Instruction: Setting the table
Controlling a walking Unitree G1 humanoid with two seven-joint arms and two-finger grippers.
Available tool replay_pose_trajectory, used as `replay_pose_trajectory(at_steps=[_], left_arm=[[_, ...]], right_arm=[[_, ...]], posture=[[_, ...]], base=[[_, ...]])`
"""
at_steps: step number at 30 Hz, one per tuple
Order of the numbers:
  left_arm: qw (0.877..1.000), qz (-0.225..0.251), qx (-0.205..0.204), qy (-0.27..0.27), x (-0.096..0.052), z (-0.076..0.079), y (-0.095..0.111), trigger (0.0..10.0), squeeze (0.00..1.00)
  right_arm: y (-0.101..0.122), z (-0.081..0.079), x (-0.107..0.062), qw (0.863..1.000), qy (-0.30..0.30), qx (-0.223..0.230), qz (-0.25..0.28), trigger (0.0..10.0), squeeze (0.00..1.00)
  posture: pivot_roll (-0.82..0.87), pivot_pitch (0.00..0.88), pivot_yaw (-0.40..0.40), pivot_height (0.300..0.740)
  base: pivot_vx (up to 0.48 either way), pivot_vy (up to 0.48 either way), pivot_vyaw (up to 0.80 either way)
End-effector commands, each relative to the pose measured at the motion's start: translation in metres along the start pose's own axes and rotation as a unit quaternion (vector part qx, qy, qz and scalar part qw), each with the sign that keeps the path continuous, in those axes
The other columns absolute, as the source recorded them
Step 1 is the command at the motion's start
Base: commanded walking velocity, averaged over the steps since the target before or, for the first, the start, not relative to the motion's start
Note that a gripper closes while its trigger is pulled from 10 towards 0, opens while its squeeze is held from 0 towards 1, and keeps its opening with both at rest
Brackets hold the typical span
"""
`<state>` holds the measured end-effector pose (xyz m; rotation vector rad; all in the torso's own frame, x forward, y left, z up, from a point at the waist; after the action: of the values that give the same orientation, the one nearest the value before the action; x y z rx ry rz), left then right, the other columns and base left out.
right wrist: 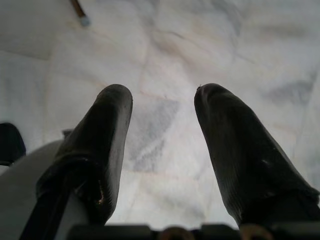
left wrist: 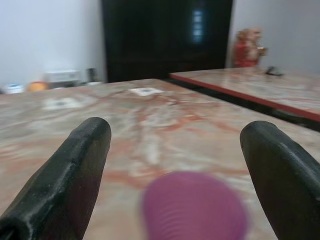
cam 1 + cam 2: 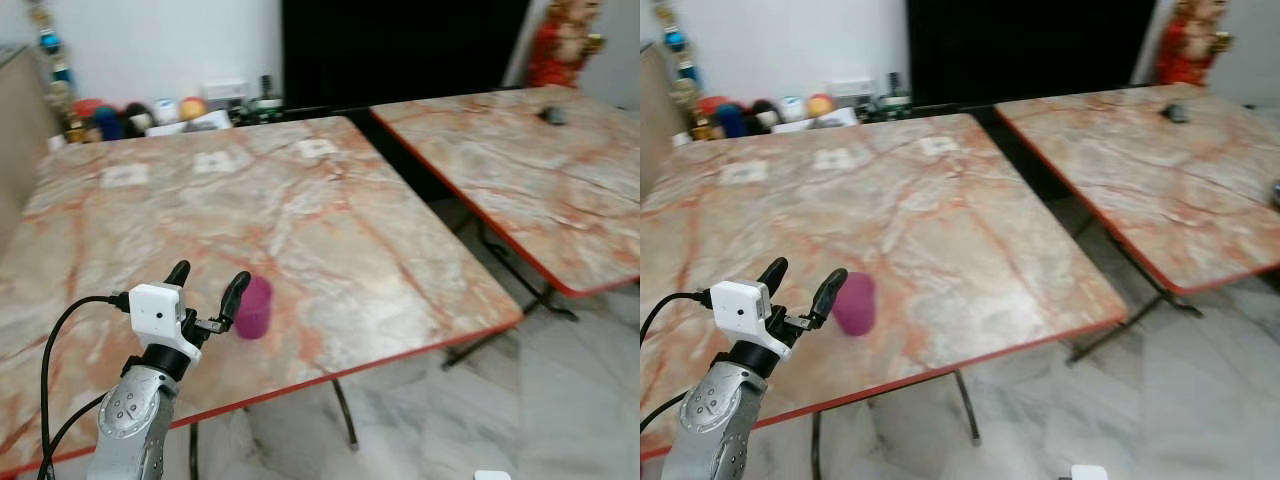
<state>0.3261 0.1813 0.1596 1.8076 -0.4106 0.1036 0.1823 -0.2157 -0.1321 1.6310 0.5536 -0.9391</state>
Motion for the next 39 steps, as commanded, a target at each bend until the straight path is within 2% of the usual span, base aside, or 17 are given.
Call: replay_pose_trajectory(at_steps=[1, 11, 20, 28, 39], left_arm=[[1.000, 0.002, 0.002, -0.001, 0.000, -0.001, 0.004, 10.0, 0.00], [1.000, -0.002, 0.001, 0.001, -0.004, -0.003, 0.003, 10.0, 0.00], [1.000, -0.023, 0.004, -0.010, -0.020, -0.001, -0.001, 10.0, 0.00], [0.998, -0.051, 0.019, -0.014, -0.036, -0.005, -0.013, 10.0, 0.00], [0.994, -0.097, 0.020, -0.055, -0.050, 0.009, -0.036, 10.0, 0.00]], right_arm=[[-0.003, 0.000, 0.000, 1.000, -0.001, 0.004, -0.004, 10.0, 0.00], [-0.003, -0.001, 0.000, 1.000, 0.001, 0.001, -0.003, 10.0, 0.00], [-0.003, -0.001, -0.001, 1.000, 0.000, 0.002, -0.003, 10.0, 0.00], [-0.003, 0.000, -0.001, 1.000, -0.002, 0.002, -0.003, 10.0, 0.00], [-0.003, 0.000, -0.001, 1.000, -0.003, 0.001, -0.002, 10.0, 0.00]], posture=[[0.06, 0.039, -0.027, 0.740], [0.06, 0.041, -0.026, 0.740], [0.07, 0.045, -0.024, 0.740], [0.07, 0.048, -0.025, 0.740], [0.06, 0.047, -0.027, 0.740]], base=[[0.000, 0.000, 0.00], [0.000, 0.000, 0.00], [0.000, 0.000, 0.00], [0.000, 0.000, 0.00], [0.000, 0.000, 0.00]])
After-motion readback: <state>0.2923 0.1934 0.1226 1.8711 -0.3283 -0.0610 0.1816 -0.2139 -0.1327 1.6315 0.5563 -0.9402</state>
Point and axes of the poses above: a point about 5 cm out from each wrist's last joint towards the gripper, its own x axis pointing out of the wrist towards the gripper, its own y axis along the axis of the wrist's last joint, z = x × y, the point moved 5 cm from there along x, pointing out of the wrist towards the gripper, and after that the axes turned 14 degrees about x, right-handed, at the moved point
